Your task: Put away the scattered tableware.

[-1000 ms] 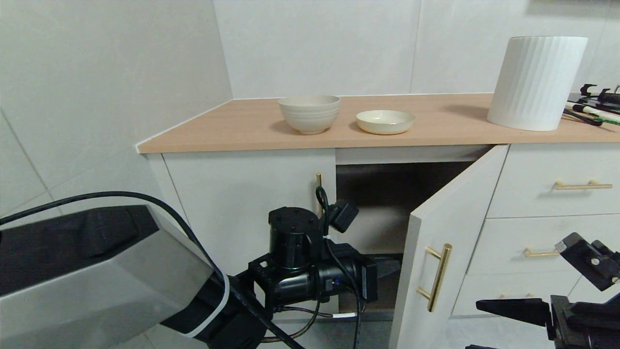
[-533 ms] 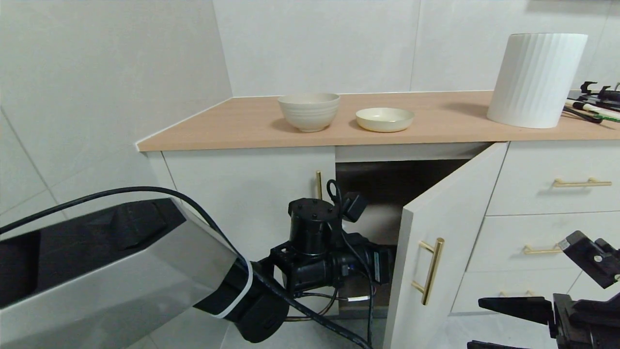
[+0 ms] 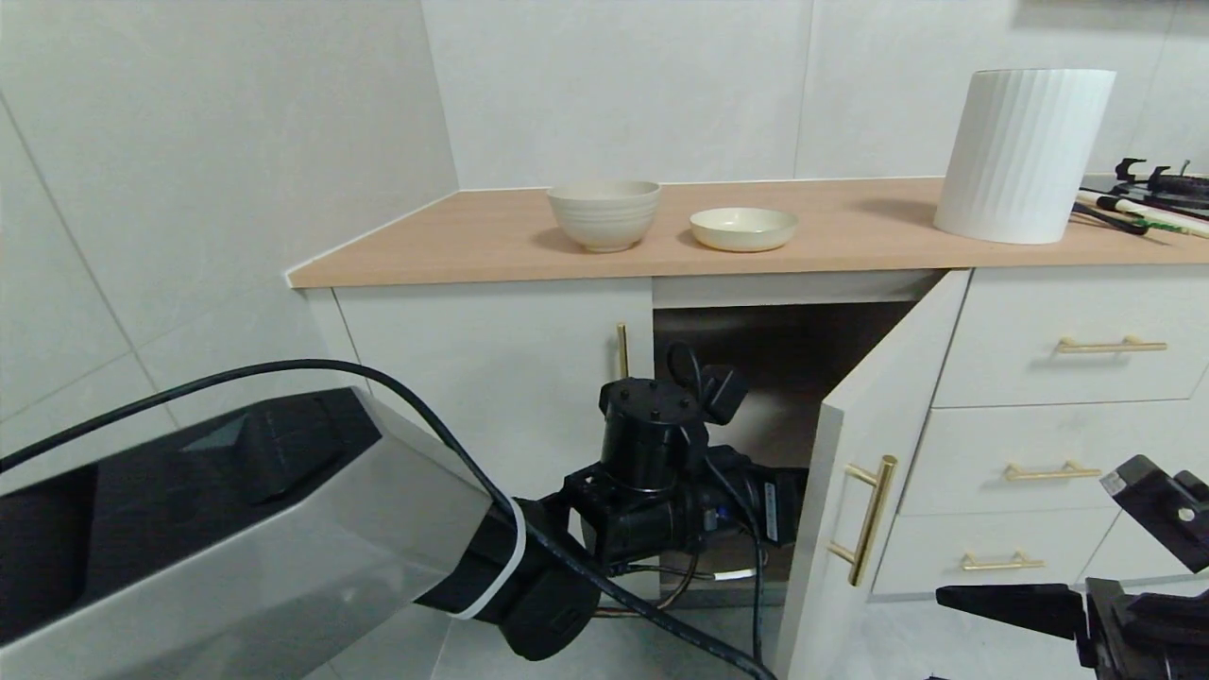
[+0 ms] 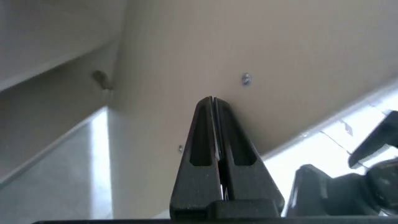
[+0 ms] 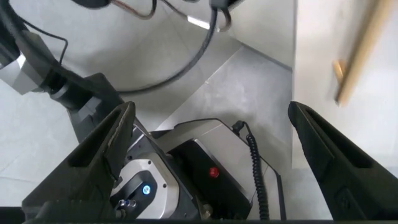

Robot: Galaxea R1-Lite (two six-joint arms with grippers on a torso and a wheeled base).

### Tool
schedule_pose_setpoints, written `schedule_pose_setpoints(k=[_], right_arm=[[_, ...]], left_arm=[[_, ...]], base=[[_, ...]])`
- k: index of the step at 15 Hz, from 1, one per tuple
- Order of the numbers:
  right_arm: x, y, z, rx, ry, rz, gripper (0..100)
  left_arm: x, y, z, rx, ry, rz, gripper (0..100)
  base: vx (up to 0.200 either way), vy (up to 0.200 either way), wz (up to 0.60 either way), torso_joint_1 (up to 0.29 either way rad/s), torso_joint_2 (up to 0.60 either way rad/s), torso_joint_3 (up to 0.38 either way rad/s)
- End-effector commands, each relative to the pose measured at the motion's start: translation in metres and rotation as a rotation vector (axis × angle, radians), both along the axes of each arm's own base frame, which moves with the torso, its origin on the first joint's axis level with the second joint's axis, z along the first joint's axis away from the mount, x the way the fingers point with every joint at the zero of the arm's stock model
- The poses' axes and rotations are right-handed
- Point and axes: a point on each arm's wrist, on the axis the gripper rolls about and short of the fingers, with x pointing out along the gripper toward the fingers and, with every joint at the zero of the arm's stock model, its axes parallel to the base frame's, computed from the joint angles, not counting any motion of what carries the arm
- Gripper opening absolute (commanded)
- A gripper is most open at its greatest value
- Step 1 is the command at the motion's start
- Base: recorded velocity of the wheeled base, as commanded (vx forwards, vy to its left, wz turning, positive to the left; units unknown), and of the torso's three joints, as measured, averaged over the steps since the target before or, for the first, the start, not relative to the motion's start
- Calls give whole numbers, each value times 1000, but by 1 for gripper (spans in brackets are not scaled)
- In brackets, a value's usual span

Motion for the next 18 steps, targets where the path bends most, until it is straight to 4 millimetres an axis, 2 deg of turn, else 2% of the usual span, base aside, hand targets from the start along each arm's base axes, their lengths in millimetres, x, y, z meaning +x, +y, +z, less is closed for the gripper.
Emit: schedule_pose_setpoints(k=[1, 6, 9, 10, 12, 13, 15, 16, 18], right_arm=[[-1, 0, 1, 3, -4, 4, 100], [-4, 0, 3, 12, -18, 21, 100], [-15, 2, 9, 36, -53, 71, 100], [-25, 2, 16, 65, -95, 118, 100], [-43, -5, 26, 128, -154, 204, 100], [-50, -9, 29, 152, -162, 259, 100], [-56, -13, 32, 164, -155, 311, 100], [-56, -12, 32, 162, -152, 311, 100], [-53, -11, 34, 160, -152, 305, 100]], left_arm=[[-4, -4, 0, 4, 2, -14, 0], [-13, -14, 1, 20, -8, 18, 0], [-30, -31, 10, 4, -24, -31, 0], [-45, -52, 22, -20, -41, -89, 0], [-82, -75, 36, -25, -41, -193, 0], [-92, -75, 41, -31, -44, -218, 0], [-100, -62, 46, -47, -51, -230, 0], [-98, -59, 46, -52, -53, -223, 0], [-73, -29, 44, -38, -50, -122, 0]], base=[[0, 0, 0, 0, 0, 0], [0, 0, 0, 0, 0, 0], [0, 0, 0, 0, 0, 0], [0, 0, 0, 0, 0, 0], [0, 0, 0, 0, 0, 0], [0, 0, 0, 0, 0, 0], [0, 0, 0, 0, 0, 0], [0, 0, 0, 0, 0, 0], [0, 0, 0, 0, 0, 0]])
